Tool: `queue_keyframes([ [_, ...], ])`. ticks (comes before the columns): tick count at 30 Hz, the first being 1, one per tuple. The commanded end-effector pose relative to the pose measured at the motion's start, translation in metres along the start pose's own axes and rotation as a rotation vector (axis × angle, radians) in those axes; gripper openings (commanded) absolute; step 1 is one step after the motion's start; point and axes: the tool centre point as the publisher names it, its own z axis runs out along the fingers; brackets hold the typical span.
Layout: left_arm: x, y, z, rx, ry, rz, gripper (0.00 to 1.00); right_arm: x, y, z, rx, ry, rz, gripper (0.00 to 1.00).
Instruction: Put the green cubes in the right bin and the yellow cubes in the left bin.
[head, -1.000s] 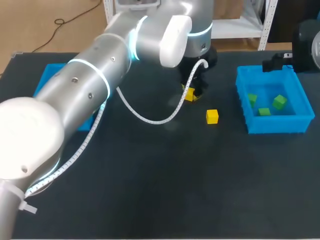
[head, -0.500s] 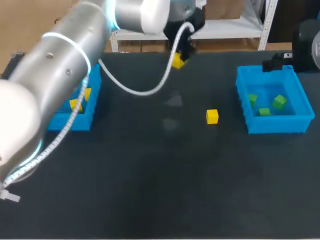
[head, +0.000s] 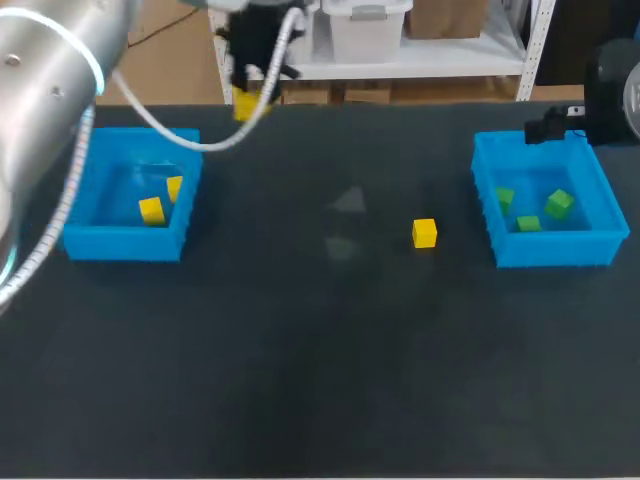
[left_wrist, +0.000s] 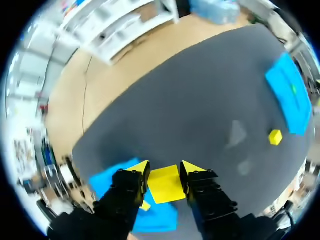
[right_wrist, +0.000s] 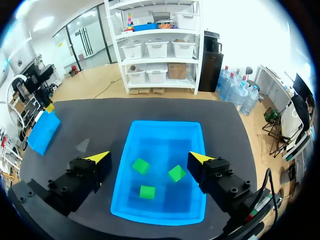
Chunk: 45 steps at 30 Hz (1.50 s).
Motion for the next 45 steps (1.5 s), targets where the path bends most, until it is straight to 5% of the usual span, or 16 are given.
queue_keyframes([
  [1,0.039,0.049,0.007,0.036,-0.010,-0.123,0.00,0.001,0.000,0.001,0.002,-0.006,0.000,1.00],
  [8,0.093,0.098,0.025,0.042,0.004,-0.309,0.00,0.001,0.000,0.001,0.002,-0.006,0.000,1.00],
  [17,0.102,0.099,0.040,0.023,0.046,-0.305,0.00,0.001,0.000,0.001,0.002,-0.006,0.000,1.00],
  [18,0.101,0.097,0.040,0.017,0.050,-0.303,0.40,0.001,0.000,0.001,0.002,-0.006,0.000,1.00],
  [19,0.099,0.096,0.039,0.024,0.045,-0.298,1.00,0.001,0.000,0.001,0.002,-0.006,0.000,1.00],
  [24,0.087,0.081,0.027,0.038,0.018,-0.242,1.00,0.001,0.000,0.001,0.002,-0.006,0.000,1.00],
  [28,0.065,0.038,0.004,0.118,-0.039,-0.073,1.00,0.001,0.000,0.001,0.002,-0.006,0.000,1.00],
  [40,0.014,-0.148,-0.027,0.237,-0.143,0.544,1.00,0.001,0.000,0.001,0.002,-0.006,0.000,1.00],
  [45,0.004,-0.223,-0.049,0.219,-0.177,0.816,1.00,0.001,0.000,0.001,0.002,-0.006,0.000,1.00],
])
